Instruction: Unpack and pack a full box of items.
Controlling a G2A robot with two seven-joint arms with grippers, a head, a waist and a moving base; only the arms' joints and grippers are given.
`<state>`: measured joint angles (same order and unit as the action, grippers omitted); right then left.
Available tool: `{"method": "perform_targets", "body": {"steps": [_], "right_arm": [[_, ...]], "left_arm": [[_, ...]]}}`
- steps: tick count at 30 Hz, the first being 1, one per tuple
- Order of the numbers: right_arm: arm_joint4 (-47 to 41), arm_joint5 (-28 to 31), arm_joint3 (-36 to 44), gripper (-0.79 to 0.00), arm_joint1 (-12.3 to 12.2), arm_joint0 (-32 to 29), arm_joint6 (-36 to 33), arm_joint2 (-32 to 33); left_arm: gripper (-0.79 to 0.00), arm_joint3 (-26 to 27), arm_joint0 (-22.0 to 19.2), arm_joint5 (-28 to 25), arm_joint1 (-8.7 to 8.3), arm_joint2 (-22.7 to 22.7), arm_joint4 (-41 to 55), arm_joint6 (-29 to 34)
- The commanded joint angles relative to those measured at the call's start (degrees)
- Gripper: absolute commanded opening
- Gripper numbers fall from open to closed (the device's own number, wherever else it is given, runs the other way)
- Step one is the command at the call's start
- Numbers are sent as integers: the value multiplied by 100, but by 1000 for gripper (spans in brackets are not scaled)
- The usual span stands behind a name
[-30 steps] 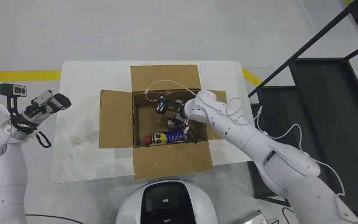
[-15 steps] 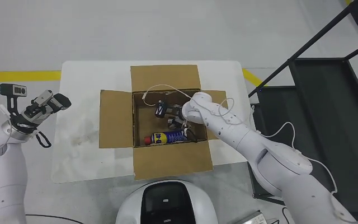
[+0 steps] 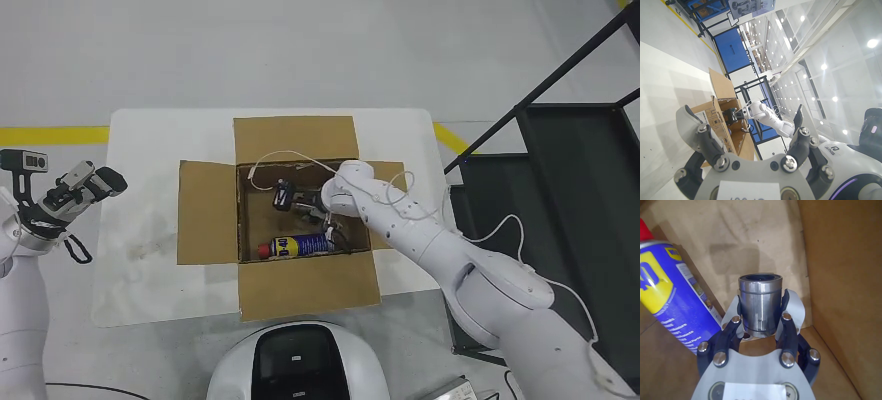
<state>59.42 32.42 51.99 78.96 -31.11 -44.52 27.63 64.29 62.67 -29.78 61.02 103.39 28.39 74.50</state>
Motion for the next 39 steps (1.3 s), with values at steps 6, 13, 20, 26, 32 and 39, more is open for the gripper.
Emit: {"method": "perform_targets", "body": {"steps": [6, 13, 20, 26, 32, 39], "right_arm": [[-120, 733, 1053, -785, -474, -436, -152, 688], [-571, 1158, 2354, -785, -1032, -1324, -294, 1819], [-1243, 1346, 2915, -785, -1338, -2004, -127, 2689], [-1672, 1564, 3123, -785, -1485, -2440, 548, 3252], [-1797, 1653, 3254, -785, -1564, -2825, 1148, 3551], [-1873, 1702, 3257, -785, -1567, -2863, 1257, 3561]], "left_arm": [[0, 0, 0, 0, 0, 0, 0, 0], [0, 0, 0, 0, 0, 0, 0, 0], [0, 0, 0, 0, 0, 0, 0, 0], [0, 0, 0, 0, 0, 0, 0, 0], [0, 0, 0, 0, 0, 0, 0, 0], [0, 0, 0, 0, 0, 0, 0, 0]]}}
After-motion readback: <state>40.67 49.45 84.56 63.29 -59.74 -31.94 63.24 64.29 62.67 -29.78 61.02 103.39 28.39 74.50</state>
